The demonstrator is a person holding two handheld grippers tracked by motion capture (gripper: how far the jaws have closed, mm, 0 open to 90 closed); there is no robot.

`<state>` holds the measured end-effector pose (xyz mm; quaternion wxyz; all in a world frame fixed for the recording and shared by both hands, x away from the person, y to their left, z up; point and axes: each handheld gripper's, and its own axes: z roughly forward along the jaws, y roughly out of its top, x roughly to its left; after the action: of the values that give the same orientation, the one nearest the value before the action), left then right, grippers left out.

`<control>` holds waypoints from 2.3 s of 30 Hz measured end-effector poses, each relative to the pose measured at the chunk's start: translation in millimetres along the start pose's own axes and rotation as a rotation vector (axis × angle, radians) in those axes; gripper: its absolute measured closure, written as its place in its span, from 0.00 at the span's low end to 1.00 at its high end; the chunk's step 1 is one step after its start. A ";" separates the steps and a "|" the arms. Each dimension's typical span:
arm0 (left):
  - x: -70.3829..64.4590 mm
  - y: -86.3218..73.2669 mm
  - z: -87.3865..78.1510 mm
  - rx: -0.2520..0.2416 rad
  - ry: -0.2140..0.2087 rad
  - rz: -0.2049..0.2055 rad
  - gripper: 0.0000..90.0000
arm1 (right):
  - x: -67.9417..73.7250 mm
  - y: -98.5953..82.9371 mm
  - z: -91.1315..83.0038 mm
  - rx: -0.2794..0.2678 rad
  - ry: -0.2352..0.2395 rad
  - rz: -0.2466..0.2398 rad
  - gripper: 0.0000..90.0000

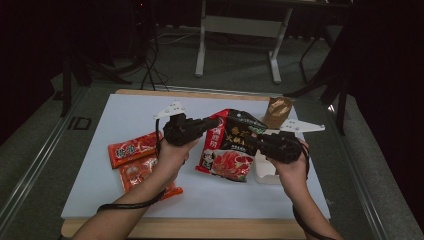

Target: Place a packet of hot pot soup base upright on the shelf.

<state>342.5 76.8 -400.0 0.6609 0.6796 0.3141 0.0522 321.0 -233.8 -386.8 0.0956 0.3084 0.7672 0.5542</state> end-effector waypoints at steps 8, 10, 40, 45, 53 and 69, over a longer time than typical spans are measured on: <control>0.3 -0.7 3.2 0.065 -0.018 0.024 0.86 | -2.0 6.0 -7.9 -0.005 -0.038 -0.008 0.86; -1.5 0.0 3.7 0.063 -0.019 0.032 0.84 | -2.7 7.2 -9.8 -0.009 -0.040 -0.007 0.86; -13.7 -10.7 -14.0 0.146 -0.035 0.111 0.01 | -18.5 35.5 -50.2 -0.119 -0.127 -0.031 0.86; -15.4 -19.4 -21.7 0.160 -0.027 0.119 0.01 | -26.5 36.9 -55.6 -0.130 -0.153 -0.026 0.86; -18.5 -39.7 -32.6 0.195 -0.019 0.126 0.01 | -45.9 40.3 -65.1 -0.143 -0.214 -0.025 0.86; -21.7 -84.4 -59.8 0.256 0.016 0.124 0.01 | -95.4 29.5 -71.2 -0.136 -0.363 0.015 0.85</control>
<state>265.9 111.8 -463.9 0.5617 0.7762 0.2806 0.0577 372.6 -339.7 -352.4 0.2491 0.4019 0.6958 0.5407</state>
